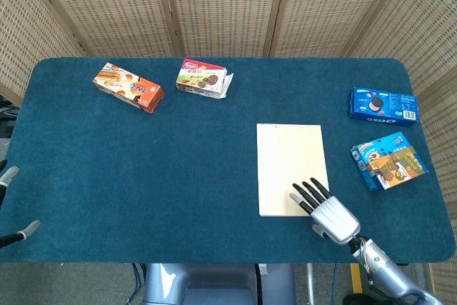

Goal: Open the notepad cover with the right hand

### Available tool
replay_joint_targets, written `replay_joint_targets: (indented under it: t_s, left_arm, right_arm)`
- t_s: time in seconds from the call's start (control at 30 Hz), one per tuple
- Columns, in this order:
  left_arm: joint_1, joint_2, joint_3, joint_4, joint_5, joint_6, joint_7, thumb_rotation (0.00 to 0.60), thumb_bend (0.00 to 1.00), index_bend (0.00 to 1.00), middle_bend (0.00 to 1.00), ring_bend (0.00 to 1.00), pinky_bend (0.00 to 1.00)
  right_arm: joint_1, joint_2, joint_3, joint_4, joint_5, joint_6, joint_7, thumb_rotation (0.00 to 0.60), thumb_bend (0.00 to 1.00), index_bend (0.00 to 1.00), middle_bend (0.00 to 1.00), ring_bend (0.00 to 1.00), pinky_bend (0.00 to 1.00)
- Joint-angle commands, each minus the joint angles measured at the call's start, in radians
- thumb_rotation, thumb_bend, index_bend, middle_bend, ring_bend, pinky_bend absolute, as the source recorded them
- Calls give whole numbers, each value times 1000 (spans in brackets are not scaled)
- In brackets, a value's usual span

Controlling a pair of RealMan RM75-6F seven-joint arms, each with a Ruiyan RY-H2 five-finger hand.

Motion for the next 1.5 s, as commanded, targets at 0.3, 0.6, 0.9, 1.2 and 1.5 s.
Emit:
replay_joint_targets:
  t_s: [0.3, 0.6, 0.9, 1.2, 1.5]
  left_arm:
    - [-1, -1, 3, -2, 1, -5, 5, 600, 0, 0, 0, 0, 0]
    - [-3, -1, 4, -4, 0, -10, 8, 600, 0, 0, 0, 0, 0]
    - [-4, 2, 2, -4, -4, -11, 0, 600, 0, 0, 0, 0, 0]
    - [-6, 0, 2, -5, -7, -15, 8, 600, 0, 0, 0, 0, 0]
    - [-5, 2, 0, -7, -12, -14, 4, 600, 0, 0, 0, 0, 0]
  right_arm:
    - [13, -33, -19, 62, 42, -21, 0, 600, 388, 92, 25, 0, 0]
    - [22, -51, -28, 93, 68, -37, -11, 600, 388, 92, 25, 0, 0]
    - [27, -73, -28, 119, 100, -59, -19, 600, 388, 92, 25, 0, 0]
    - [33, -89, -23, 142, 130, -70, -12, 600, 404, 92, 25, 0, 0]
    - [40, -108, -26, 172, 155, -84, -21, 600, 410, 92, 28, 0, 0]
